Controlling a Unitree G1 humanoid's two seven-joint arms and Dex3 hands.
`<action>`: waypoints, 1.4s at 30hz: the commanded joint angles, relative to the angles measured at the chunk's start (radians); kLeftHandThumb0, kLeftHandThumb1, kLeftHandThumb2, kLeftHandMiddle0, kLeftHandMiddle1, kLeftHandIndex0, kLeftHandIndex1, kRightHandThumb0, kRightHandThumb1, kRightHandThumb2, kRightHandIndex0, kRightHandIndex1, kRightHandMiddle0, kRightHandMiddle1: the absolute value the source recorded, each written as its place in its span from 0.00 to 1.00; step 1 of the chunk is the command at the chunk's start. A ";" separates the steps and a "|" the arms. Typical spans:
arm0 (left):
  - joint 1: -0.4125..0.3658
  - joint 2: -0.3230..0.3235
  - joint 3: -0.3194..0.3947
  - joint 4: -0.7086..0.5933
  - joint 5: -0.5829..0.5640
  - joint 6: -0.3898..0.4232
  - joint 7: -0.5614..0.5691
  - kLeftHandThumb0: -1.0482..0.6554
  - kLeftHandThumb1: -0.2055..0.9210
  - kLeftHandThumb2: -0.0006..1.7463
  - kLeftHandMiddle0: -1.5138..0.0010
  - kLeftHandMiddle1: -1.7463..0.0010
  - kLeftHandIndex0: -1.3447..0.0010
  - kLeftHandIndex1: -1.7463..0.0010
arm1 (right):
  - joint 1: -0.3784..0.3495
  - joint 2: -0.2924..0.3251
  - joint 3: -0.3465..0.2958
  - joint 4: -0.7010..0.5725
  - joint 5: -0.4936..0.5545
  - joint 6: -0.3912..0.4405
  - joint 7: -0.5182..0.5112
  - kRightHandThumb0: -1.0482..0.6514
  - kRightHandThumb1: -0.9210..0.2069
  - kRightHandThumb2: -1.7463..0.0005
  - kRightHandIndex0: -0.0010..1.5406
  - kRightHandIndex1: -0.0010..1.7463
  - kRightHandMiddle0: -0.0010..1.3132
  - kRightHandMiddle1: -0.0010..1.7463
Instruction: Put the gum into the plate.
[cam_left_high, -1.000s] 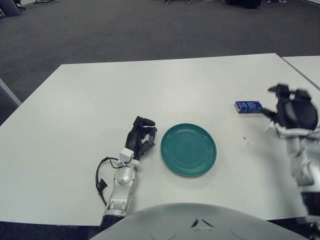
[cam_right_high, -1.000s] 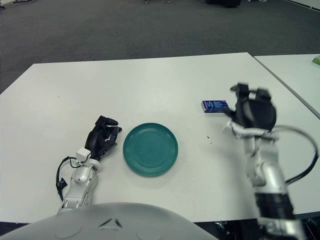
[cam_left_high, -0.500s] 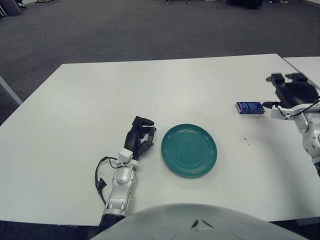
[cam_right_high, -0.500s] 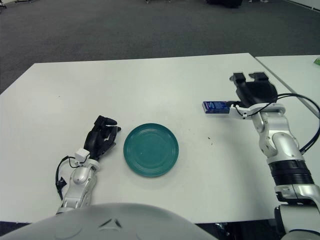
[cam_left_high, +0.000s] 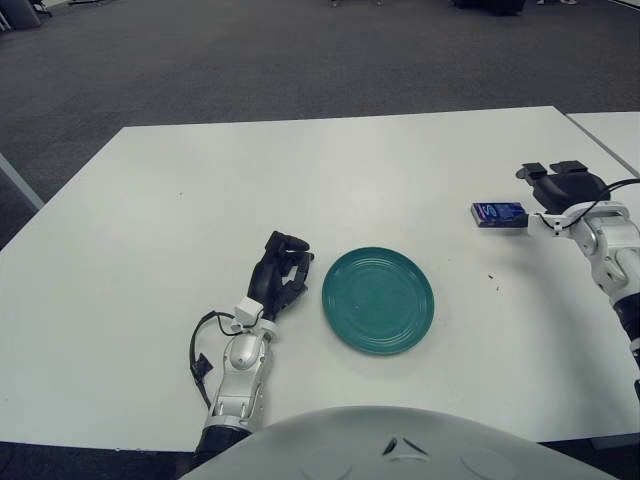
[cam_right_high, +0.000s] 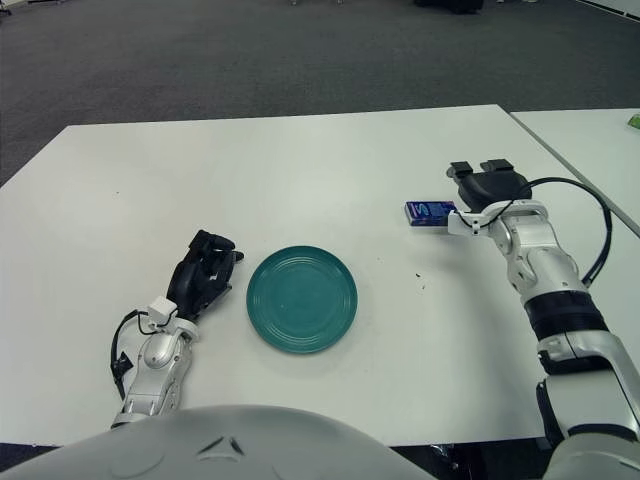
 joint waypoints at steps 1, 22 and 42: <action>-0.012 0.011 0.007 0.024 -0.018 -0.010 -0.022 0.41 1.00 0.30 0.85 0.34 0.86 0.00 | -0.042 0.003 0.036 0.053 0.014 -0.030 0.007 0.05 0.00 0.70 0.06 0.09 0.00 0.29; -0.027 0.011 0.012 0.066 -0.032 -0.054 -0.057 0.17 1.00 0.39 0.92 0.34 0.98 0.14 | -0.163 0.025 0.161 0.296 0.058 -0.199 -0.008 0.04 0.00 0.66 0.09 0.05 0.00 0.25; -0.043 -0.004 0.014 0.094 -0.059 -0.066 -0.071 0.17 1.00 0.38 0.93 0.35 0.97 0.17 | -0.178 0.078 0.244 0.463 0.086 -0.241 0.005 0.08 0.00 0.70 0.11 0.03 0.00 0.27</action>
